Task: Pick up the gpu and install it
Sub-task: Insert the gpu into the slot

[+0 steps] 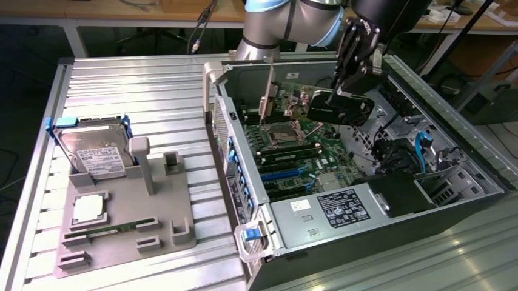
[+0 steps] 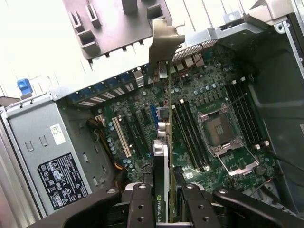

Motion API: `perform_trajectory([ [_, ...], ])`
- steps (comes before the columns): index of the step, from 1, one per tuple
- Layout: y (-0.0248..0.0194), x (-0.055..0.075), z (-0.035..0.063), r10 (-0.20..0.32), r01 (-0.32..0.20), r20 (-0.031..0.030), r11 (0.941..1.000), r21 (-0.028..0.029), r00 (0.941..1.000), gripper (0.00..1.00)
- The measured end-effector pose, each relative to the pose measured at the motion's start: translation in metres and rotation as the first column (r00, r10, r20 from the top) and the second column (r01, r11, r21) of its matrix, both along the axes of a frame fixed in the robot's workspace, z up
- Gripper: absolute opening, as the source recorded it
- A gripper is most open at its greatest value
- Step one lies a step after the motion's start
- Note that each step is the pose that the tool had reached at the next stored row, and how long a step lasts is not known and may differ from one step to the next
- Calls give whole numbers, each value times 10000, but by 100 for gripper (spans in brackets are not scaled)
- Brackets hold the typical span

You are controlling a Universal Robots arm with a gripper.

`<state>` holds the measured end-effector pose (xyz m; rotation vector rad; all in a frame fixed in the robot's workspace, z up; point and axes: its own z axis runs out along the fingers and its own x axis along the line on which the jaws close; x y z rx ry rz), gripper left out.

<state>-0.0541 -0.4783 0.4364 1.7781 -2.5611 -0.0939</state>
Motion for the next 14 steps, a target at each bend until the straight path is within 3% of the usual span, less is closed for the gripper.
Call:
perform_trajectory([
  [7,0,0,0,831,-831,0,9965,0,9965,27],
  [14,0,0,0,1589,-1589,1,9873,1,9873,27],
])
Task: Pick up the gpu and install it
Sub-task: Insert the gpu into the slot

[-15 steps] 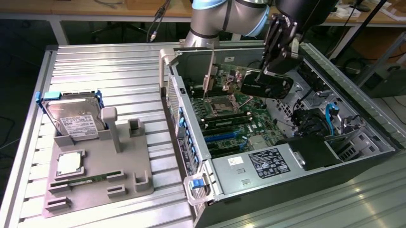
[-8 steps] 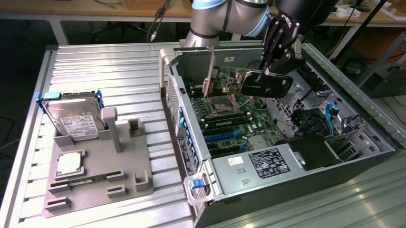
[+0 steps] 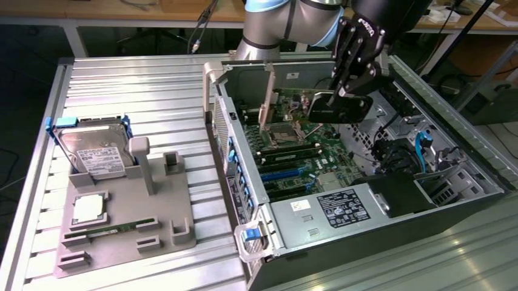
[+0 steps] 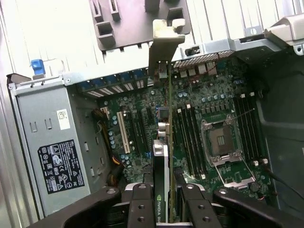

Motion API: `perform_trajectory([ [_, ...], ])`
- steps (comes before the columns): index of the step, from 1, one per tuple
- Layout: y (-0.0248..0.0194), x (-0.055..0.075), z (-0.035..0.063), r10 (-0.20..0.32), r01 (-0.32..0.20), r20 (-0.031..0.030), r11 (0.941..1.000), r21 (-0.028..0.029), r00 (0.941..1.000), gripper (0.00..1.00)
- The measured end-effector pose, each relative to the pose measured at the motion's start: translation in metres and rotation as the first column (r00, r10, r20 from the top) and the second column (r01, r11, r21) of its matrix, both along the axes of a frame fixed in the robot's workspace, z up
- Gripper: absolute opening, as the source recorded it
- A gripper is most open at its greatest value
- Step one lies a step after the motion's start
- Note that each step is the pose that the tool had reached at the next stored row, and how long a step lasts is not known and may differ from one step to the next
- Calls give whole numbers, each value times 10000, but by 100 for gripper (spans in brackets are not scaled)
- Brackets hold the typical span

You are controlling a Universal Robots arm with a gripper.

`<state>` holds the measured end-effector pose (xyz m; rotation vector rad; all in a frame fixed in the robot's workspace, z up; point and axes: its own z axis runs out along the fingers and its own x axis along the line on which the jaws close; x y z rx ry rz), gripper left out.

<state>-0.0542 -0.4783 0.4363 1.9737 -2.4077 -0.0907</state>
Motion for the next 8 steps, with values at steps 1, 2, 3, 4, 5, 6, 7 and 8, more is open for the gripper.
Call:
perform_trajectory([
  [1,0,0,0,160,-160,0,9999,-1,9999,27],
  [2,0,0,0,288,-288,0,9996,-1,9996,27],
  [3,0,0,0,397,-397,0,9992,0,9992,27],
  [4,0,0,0,508,-508,0,9987,-1,9987,27],
  [5,0,0,0,627,-627,0,9980,0,9980,27],
  [6,0,0,0,750,-750,0,9972,0,9972,27],
  [7,0,0,0,868,-868,0,9962,0,9962,27],
  [8,0,0,0,971,-971,-1,9953,-1,9953,27],
])
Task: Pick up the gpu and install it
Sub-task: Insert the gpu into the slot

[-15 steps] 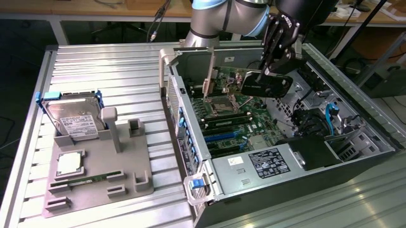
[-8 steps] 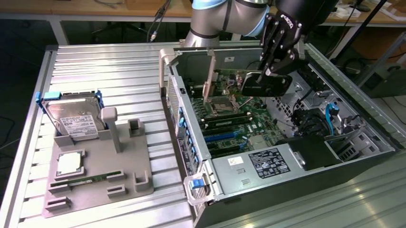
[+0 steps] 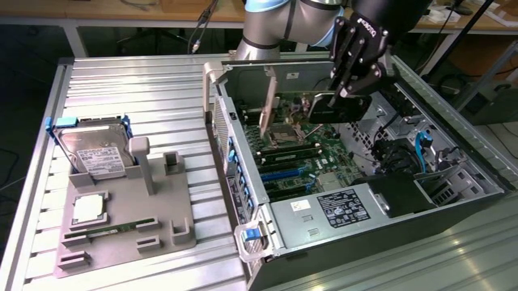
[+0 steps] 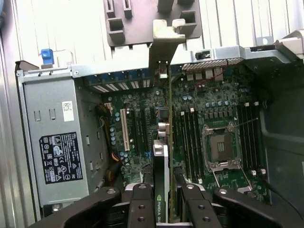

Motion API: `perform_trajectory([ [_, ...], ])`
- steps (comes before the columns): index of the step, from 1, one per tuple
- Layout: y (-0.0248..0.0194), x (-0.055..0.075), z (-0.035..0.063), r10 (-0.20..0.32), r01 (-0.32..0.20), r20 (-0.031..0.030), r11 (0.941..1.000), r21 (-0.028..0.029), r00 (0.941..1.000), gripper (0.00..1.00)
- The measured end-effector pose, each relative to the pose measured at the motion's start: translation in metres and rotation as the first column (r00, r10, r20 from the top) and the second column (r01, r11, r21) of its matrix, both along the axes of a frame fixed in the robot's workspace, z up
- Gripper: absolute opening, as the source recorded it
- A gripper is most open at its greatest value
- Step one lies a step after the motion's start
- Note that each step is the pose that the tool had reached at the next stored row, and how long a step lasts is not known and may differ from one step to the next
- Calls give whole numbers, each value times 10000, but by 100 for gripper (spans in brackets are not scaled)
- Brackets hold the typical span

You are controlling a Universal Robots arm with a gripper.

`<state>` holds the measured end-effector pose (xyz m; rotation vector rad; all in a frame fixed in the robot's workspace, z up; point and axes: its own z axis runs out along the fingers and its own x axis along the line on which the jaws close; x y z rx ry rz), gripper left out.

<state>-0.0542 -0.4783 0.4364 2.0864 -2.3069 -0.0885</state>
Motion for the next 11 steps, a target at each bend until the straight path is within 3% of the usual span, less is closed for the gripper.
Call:
perform_trajectory([
  [7,0,0,0,875,-875,0,9962,1,9962,27],
  [11,0,0,0,907,-907,0,9959,0,9959,27],
])
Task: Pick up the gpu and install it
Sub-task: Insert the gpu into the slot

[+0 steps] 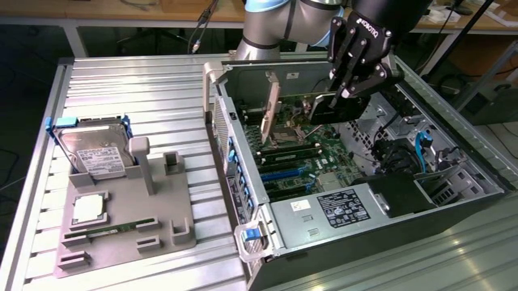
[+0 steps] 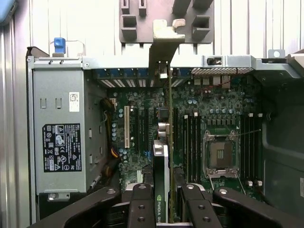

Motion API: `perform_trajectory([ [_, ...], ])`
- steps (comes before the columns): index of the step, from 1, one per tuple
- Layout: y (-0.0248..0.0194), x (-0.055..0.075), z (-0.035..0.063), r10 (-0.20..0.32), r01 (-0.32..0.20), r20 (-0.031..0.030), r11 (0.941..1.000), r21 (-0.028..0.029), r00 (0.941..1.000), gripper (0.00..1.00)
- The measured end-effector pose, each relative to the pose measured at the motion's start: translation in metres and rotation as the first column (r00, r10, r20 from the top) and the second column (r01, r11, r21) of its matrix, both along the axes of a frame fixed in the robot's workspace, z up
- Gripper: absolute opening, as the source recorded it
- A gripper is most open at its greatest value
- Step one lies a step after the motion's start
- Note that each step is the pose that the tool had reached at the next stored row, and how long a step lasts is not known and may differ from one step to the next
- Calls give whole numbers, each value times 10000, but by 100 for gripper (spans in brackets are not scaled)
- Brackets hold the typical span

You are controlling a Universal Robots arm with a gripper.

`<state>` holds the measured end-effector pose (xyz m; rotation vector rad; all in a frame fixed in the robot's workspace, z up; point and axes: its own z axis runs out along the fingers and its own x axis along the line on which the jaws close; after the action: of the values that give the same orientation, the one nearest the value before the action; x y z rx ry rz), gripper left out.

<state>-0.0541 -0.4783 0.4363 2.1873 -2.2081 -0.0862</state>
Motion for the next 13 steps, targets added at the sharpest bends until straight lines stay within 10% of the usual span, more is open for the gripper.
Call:
perform_trajectory([
  [6,0,2,0,0,0,-24,10000,0,10000,27],
  [11,0,28,0,0,0,-354,10000,0,9994,27],
  [13,0,29,1,-1,1,-389,10000,-1,9992,27],
])
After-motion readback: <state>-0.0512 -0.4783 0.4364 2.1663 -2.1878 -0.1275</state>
